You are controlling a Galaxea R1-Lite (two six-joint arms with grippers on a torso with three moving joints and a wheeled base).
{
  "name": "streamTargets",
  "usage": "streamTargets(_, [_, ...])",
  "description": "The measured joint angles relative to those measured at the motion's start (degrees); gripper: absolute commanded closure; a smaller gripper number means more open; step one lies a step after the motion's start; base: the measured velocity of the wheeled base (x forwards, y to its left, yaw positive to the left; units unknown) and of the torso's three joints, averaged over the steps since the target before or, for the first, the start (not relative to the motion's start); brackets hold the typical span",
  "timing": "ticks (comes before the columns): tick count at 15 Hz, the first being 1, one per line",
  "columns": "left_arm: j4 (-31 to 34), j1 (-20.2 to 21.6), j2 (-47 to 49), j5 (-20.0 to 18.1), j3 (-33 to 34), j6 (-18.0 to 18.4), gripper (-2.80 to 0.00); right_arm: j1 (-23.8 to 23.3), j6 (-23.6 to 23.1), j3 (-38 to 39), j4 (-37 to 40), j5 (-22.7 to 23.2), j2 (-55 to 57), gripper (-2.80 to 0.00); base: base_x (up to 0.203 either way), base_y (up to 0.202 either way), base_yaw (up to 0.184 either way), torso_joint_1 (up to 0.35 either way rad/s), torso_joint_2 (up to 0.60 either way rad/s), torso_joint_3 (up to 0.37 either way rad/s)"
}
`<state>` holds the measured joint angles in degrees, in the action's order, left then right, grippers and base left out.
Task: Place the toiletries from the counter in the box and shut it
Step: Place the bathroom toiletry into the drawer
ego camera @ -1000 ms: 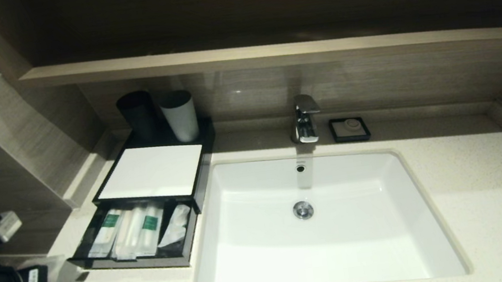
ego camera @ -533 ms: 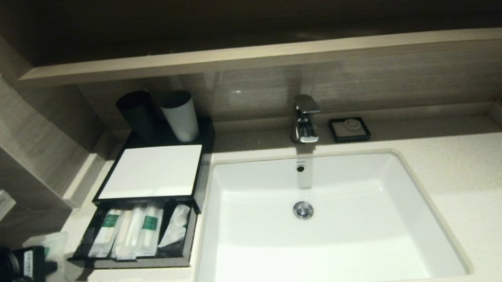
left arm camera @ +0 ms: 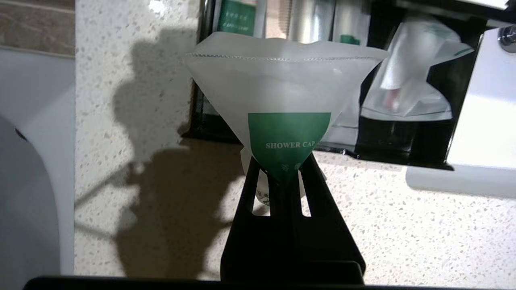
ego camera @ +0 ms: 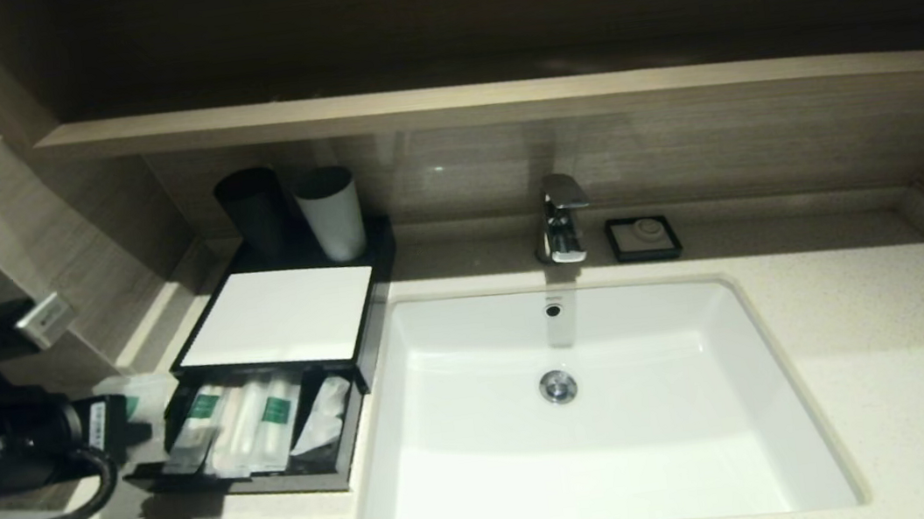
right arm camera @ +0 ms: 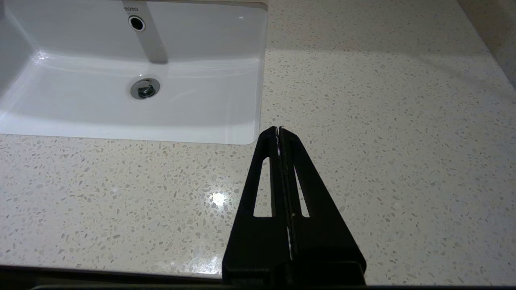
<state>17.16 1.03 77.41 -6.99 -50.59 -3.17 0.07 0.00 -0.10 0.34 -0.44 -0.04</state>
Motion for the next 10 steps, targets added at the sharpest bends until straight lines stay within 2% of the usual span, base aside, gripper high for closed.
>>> streamTargets(10, [1.0, -8.1, 11.8, 0.8, -10.4, -2.1, 0.00, 0.0, 0.0, 0.0, 0.0, 0.0, 0.0, 0.00, 0.000, 0.000, 0.000, 0.000, 0.00, 0.000])
